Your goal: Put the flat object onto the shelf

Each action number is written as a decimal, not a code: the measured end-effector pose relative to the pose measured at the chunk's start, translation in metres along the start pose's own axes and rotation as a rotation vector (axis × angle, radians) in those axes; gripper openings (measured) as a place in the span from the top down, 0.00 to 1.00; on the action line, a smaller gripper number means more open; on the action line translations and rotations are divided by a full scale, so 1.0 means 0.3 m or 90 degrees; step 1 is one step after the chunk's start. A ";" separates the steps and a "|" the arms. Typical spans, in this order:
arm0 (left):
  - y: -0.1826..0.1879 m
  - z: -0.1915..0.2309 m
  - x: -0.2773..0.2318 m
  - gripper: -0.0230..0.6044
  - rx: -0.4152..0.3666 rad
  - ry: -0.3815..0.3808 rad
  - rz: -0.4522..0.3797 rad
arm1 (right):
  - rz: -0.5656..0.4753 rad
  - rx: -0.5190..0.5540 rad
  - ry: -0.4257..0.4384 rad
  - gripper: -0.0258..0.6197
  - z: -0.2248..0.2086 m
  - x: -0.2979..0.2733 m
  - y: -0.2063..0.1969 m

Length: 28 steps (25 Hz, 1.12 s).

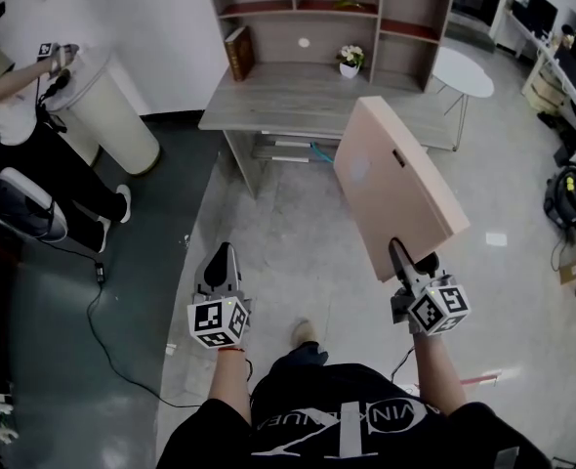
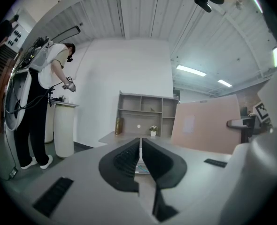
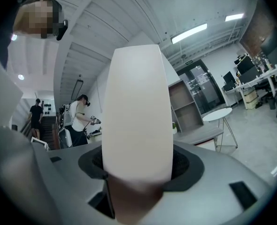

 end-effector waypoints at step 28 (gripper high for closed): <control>0.023 0.360 -0.244 0.93 0.008 0.010 0.004 | -0.035 -0.083 -0.001 0.50 0.065 -0.406 0.001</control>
Point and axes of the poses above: the fingertips, and each gripper's own axes: x backward along the fingers, z to its left, y out of its top, the point moved 6 cm from there along x, backward along the fingers, and after that the axes turned 7 degrees about z, right-handed, at the moved point
